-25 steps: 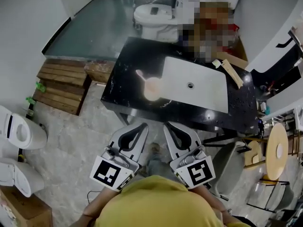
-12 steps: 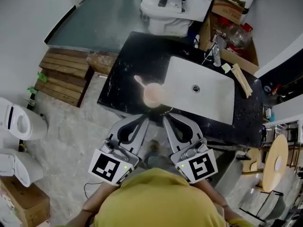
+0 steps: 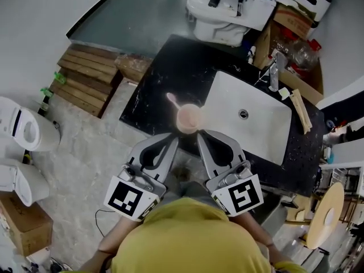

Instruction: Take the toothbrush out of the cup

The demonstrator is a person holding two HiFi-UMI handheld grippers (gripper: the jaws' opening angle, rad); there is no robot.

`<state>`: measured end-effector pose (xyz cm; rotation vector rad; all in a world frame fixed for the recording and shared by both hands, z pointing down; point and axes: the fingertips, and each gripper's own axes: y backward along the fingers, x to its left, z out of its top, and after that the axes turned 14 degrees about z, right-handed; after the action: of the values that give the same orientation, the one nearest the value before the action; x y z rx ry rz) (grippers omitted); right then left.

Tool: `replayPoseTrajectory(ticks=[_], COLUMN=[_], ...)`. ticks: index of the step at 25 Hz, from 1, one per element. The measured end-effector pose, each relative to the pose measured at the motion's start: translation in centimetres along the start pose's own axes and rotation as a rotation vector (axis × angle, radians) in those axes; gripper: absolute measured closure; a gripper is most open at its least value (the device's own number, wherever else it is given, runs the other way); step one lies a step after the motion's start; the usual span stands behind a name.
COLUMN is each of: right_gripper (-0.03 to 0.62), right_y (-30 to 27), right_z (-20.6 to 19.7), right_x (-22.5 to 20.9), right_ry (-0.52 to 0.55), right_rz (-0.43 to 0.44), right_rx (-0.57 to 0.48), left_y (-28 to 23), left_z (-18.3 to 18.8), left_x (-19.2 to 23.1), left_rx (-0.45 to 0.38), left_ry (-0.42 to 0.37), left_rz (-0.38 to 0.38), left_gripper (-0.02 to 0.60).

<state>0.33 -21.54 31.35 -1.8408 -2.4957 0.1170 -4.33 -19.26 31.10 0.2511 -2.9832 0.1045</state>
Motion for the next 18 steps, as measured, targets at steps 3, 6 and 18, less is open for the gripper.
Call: replayPoseTrajectory(ticks=[3,6,18], right_gripper=[0.577,0.577,0.577], right_y=[-0.7,-1.5,-5.8], right_z=[-0.7,-1.4,-2.9], right_x=[-0.2,-0.6,-3.0], right_ry=[0.002,-0.008,0.000], right_rz=[0.028,0.039,0.067], right_rx=[0.019,0.043,0.121], left_y=[-0.1,-0.5,-4.0], left_z=[-0.5,-1.2,-3.0], left_x=[0.9,1.6,4.2], left_rx=[0.012,0.032,0.100], left_ry=[0.007,0.023,0.082], left_rz=[0.028,0.037,0.018], left_gripper=[0.571,0.571,0.571])
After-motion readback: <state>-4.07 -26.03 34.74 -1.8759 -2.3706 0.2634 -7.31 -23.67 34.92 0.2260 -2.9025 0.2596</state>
